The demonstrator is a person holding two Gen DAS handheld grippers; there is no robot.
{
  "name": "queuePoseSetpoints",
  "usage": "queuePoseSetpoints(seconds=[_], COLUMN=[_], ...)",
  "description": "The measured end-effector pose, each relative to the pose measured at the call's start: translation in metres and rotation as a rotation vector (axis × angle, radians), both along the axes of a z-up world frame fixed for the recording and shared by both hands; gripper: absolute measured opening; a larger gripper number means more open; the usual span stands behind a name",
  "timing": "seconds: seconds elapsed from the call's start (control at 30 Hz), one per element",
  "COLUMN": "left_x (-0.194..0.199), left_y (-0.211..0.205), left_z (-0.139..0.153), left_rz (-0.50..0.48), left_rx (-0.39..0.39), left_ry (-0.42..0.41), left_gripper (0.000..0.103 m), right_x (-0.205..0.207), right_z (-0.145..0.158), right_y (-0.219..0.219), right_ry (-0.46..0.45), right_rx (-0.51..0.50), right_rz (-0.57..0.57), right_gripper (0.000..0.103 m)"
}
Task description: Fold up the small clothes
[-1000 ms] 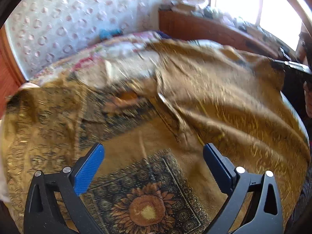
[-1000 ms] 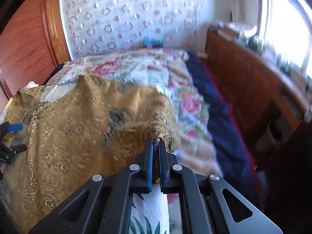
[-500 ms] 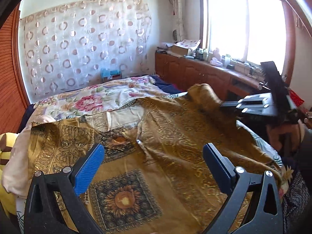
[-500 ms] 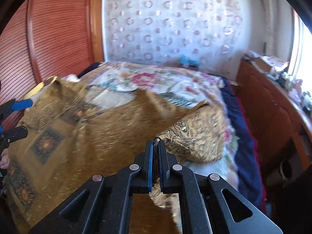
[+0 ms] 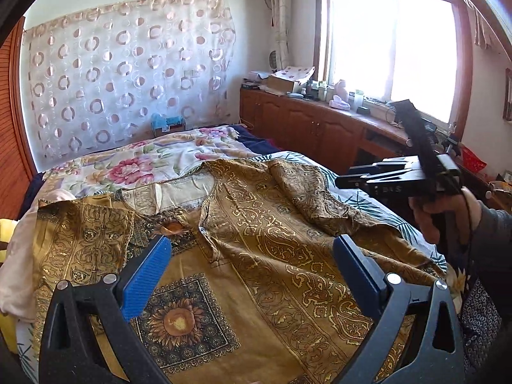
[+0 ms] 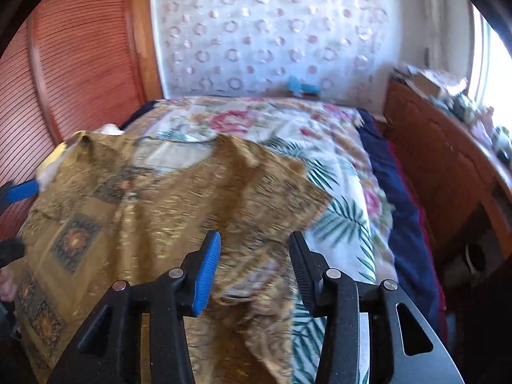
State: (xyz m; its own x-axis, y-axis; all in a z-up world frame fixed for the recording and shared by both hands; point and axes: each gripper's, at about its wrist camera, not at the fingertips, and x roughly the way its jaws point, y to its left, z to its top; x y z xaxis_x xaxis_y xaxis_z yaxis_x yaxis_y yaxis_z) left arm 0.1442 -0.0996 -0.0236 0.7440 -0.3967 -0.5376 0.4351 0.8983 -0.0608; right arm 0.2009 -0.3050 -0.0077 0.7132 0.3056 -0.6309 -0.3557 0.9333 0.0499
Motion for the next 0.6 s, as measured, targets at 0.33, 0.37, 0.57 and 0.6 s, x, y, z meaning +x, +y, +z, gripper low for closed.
queuePoseSetpoints(seconds=[0.33,0.37,0.57,0.6], left_x=[-0.011,-0.013,-0.015,-0.015], left_y=[0.022,0.026,0.048,0.053], left_z=[0.0,0.0,-0.006,-0.008], left_rz=[0.03,0.038,0.071,0.082], left_rx=[-0.005,0.001,-0.001,-0.002], left_ry=[0.0,-0.002,0.01,0.016], left_gripper=[0.101,0.101,0.101,0.101], right_x=[0.066,0.074,0.085,0.083], right_z=[-0.037,-0.038,-0.022,-0.02], right_y=[-0.025,-0.02,0.006,0.009], right_ry=[0.155,0.163,0.101,0.086], right_rx=[0.1,0.106,0.118,0.125], right_rz=[-0.104,-0.109,-0.068,-0.047], right_gripper=[0.046,0.046,0.006,0.005])
